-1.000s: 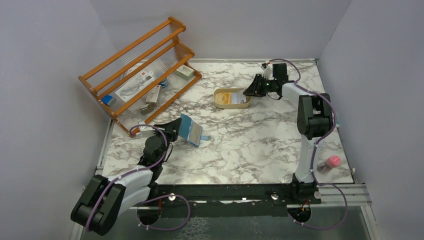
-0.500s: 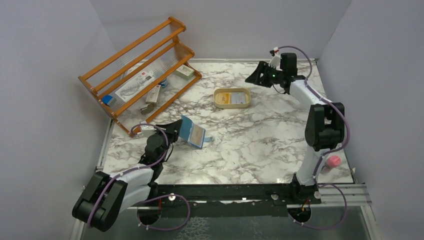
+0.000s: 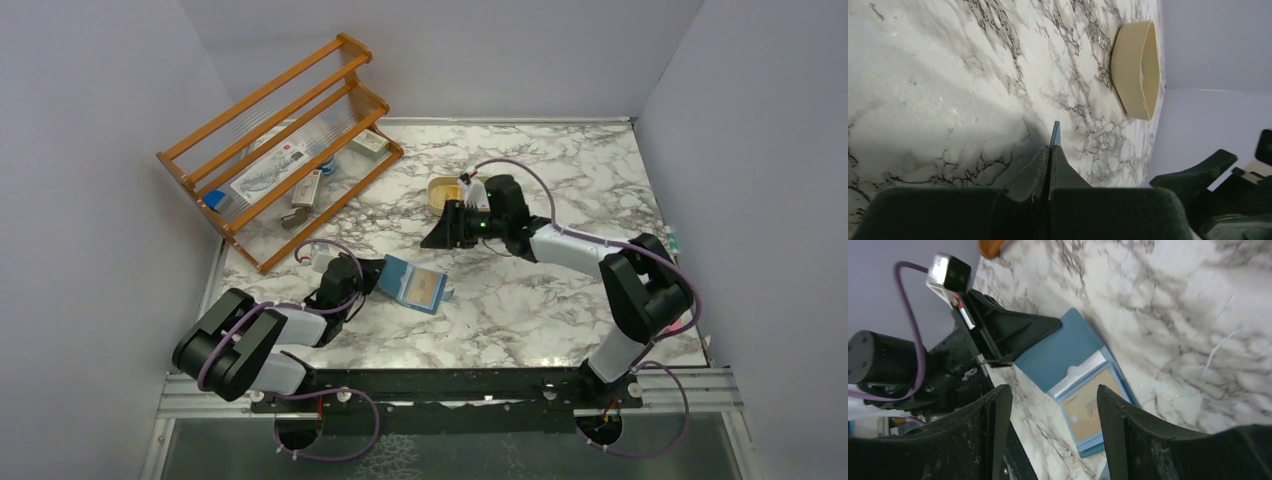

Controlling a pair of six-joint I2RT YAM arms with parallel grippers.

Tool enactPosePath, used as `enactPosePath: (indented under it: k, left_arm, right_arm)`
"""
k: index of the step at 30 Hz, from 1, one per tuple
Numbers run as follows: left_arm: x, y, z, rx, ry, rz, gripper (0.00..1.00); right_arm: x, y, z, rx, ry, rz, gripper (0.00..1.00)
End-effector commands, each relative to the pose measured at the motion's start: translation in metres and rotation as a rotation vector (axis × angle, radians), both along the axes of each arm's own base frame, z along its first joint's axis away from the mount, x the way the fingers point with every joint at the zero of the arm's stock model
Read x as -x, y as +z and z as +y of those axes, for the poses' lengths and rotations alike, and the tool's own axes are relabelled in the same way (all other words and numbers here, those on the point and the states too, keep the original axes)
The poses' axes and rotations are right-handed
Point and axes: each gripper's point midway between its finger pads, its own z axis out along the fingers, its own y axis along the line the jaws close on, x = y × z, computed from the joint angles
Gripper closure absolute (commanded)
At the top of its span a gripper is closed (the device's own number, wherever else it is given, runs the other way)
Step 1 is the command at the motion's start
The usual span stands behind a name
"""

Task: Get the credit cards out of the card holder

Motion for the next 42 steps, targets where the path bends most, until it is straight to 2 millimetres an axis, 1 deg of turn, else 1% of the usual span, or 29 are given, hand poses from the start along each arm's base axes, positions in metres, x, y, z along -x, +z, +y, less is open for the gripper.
enactPosePath:
  k: [1, 3, 5, 7, 13, 15, 18, 23, 26, 28, 32, 35, 42]
  left_arm:
    - [-0.002, -0.005, 0.001, -0.077, 0.032, 0.004, 1.00]
    - [-0.001, -0.006, 0.001, -0.098, 0.038, 0.006, 1.00]
    - [0.001, -0.008, 0.003, -0.122, 0.047, 0.014, 1.00]
    - [0.004, -0.009, 0.006, -0.149, 0.058, 0.019, 1.00]
    - [0.010, -0.003, 0.012, -0.198, 0.085, 0.001, 1.00]
    - [0.011, -0.002, 0.012, -0.206, 0.086, -0.002, 1.00]
    - [0.013, -0.002, 0.013, -0.211, 0.086, 0.000, 1.00]
    - [0.016, -0.002, 0.013, -0.214, 0.087, 0.000, 1.00]
    - [0.016, -0.003, 0.012, -0.216, 0.083, 0.002, 1.00]
    - [0.017, -0.003, 0.012, -0.217, 0.082, 0.001, 1.00]
    - [0.017, -0.003, 0.012, -0.222, 0.083, 0.002, 1.00]
    - [0.016, -0.003, 0.011, -0.224, 0.082, 0.003, 1.00]
    - [0.016, -0.003, 0.012, -0.228, 0.084, 0.001, 1.00]
  right_arm:
    - [0.026, -0.008, 0.031, -0.073, 0.025, 0.087, 0.32]
    - [0.041, -0.027, 0.039, -0.042, 0.028, 0.138, 0.32]
    - [0.051, -0.045, 0.038, -0.020, 0.018, 0.198, 0.32]
    - [0.059, -0.056, 0.032, -0.010, 0.001, 0.232, 0.32]
    - [0.072, -0.073, 0.015, 0.051, -0.034, 0.256, 0.32]
    - [0.076, -0.081, 0.012, 0.068, -0.040, 0.269, 0.32]
    - [0.079, -0.086, 0.010, 0.072, -0.043, 0.282, 0.32]
    - [0.084, -0.090, 0.012, 0.082, -0.036, 0.287, 0.32]
    - [0.085, -0.091, 0.017, 0.082, -0.026, 0.289, 0.32]
    - [0.086, -0.088, 0.020, 0.075, -0.021, 0.280, 0.32]
    - [0.084, -0.073, 0.024, 0.055, -0.013, 0.242, 0.32]
    - [0.084, -0.065, 0.027, 0.051, -0.007, 0.221, 0.32]
    - [0.085, -0.067, 0.029, 0.056, -0.006, 0.220, 0.32]
